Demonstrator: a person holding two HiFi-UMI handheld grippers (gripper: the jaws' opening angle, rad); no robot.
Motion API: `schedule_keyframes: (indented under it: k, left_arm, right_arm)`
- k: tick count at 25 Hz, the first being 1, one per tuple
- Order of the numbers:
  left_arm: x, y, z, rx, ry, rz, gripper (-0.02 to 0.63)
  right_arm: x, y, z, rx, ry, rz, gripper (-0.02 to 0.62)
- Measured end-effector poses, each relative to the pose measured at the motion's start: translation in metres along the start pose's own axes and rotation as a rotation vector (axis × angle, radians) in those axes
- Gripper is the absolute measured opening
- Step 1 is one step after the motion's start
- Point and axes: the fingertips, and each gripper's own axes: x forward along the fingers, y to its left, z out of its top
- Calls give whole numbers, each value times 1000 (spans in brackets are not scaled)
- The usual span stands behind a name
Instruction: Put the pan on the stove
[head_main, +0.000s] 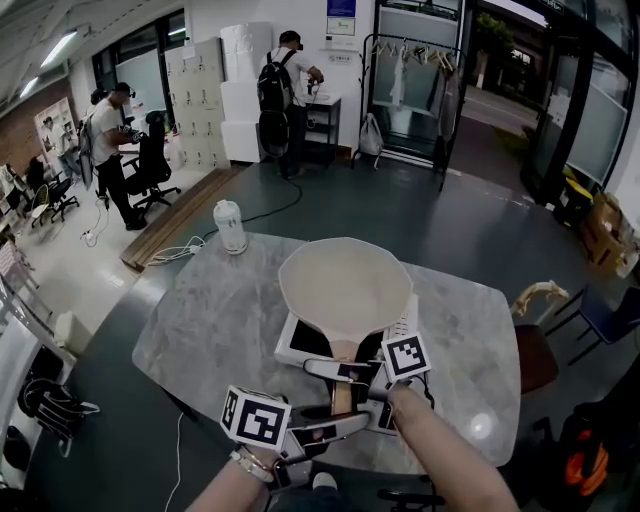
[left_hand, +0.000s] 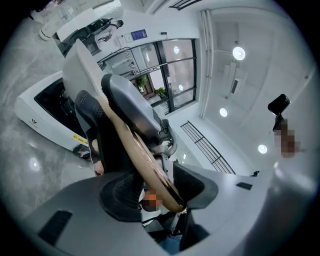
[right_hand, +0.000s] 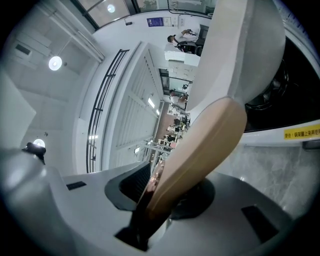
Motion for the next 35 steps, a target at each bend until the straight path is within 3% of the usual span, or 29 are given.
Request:
schedule_keyframes:
  k: [9, 35]
  left_arm:
    - [-6, 12, -12, -2, 29, 6, 195]
    - [-10, 30, -35, -53, 72, -36, 190]
  right_arm:
    - [2, -12, -6, 24, -57, -4, 115]
    - [-1, -23, -20, -37, -117, -3, 110]
